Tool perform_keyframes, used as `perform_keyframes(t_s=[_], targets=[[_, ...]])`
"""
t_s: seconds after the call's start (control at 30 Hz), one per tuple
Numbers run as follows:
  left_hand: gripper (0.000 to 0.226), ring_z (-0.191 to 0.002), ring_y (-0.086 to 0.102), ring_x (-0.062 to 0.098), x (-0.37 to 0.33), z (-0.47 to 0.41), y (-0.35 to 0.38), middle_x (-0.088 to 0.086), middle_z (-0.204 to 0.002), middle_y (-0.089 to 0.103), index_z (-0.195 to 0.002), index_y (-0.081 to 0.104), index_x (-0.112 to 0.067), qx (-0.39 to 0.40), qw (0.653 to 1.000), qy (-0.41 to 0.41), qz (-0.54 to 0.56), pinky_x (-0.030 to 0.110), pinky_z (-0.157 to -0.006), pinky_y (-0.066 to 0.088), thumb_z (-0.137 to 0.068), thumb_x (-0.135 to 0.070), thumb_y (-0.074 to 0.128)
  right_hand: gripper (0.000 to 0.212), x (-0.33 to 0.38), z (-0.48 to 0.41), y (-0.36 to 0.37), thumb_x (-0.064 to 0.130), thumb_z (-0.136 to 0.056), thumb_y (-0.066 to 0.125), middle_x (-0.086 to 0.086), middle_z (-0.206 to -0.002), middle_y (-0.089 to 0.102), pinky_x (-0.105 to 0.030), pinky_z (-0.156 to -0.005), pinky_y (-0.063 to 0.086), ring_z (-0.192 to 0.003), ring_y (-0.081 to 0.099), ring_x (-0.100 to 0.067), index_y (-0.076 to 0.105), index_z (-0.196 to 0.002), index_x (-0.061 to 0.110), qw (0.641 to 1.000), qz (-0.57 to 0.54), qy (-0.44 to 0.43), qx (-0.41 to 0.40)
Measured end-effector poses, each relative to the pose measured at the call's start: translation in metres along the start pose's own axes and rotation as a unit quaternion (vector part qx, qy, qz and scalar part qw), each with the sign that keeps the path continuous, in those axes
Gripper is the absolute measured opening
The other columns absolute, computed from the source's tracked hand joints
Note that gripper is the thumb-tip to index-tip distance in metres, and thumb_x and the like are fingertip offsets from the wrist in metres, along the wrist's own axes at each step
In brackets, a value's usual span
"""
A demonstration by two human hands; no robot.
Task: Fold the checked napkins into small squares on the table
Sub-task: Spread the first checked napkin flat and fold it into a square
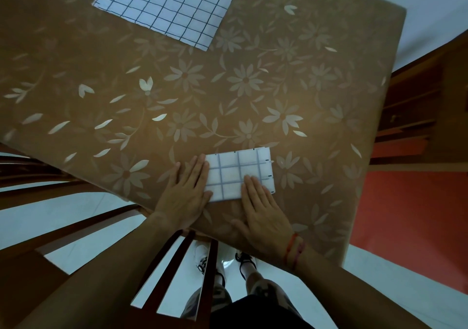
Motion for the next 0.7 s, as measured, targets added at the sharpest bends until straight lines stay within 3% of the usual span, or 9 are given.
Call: perform_keyframes(t_s=[0.23,0.4,0.47,0.57,0.7], targets=[[0.068,-0.146,0.019,0.029,-0.003,-0.001,-0.005,0.017,-0.157,0.021,-0.149,0.024,-0.001,0.016,1.000,-0.017,-0.007,0.059,-0.112,0.021,-0.097,-0.045,0.018,0.084,-0.033,0.012,-0.004,0.062,-0.093,0.025,-0.020,-0.155,0.022,-0.049,-0.114,0.028,-0.144,0.019,-0.031,0.026,-0.147,-0.002,0.998,0.025,0.044,0.027],[0.070,-0.142,0.030,0.028,-0.005,-0.005,-0.013,0.015,-0.154,0.031,-0.145,0.034,-0.003,0.012,0.999,-0.031,-0.001,0.057,-0.112,0.023,-0.091,-0.047,0.024,0.078,-0.026,-0.002,-0.024,0.057,-0.093,0.028,-0.026,-0.148,0.033,-0.053,-0.110,0.033,-0.138,0.034,-0.038,0.036,-0.142,-0.005,0.999,0.007,0.039,-0.026],[0.070,-0.143,0.028,0.028,-0.005,-0.004,-0.011,0.016,-0.155,0.029,-0.146,0.031,-0.002,0.014,0.999,-0.030,-0.008,0.056,-0.112,0.022,-0.093,-0.046,0.023,0.076,-0.017,-0.020,-0.035,0.055,-0.095,0.026,-0.026,-0.150,0.030,-0.048,-0.113,0.026,-0.140,0.030,-0.037,0.034,-0.143,-0.003,0.998,0.005,0.002,-0.056],[0.069,-0.144,0.023,0.028,-0.003,-0.003,-0.006,0.016,-0.156,0.025,-0.148,0.025,-0.003,0.015,0.999,-0.032,-0.008,0.057,-0.113,0.023,-0.096,-0.048,0.021,0.074,0.006,-0.053,-0.040,0.052,-0.096,0.025,-0.020,-0.158,0.007,-0.044,-0.119,0.013,-0.147,0.006,-0.031,0.014,-0.149,0.002,0.996,-0.010,-0.073,-0.049],[0.069,-0.146,0.018,0.028,0.000,-0.002,0.001,0.016,-0.157,0.021,-0.149,0.020,-0.004,0.016,1.000,-0.025,-0.007,0.058,-0.112,0.026,-0.099,-0.051,0.019,0.077,0.016,-0.079,-0.032,0.056,-0.095,0.015,-0.015,-0.159,-0.008,-0.040,-0.121,0.000,-0.147,-0.009,-0.026,0.002,-0.151,0.006,0.997,-0.022,-0.069,-0.017]])
Point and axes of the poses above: each hand's wrist, its own z-axis away from the middle knuckle, its own y-axis out of the palm, x = y × z, the point moved 2 cm from there along -z, towards the middle knuckle
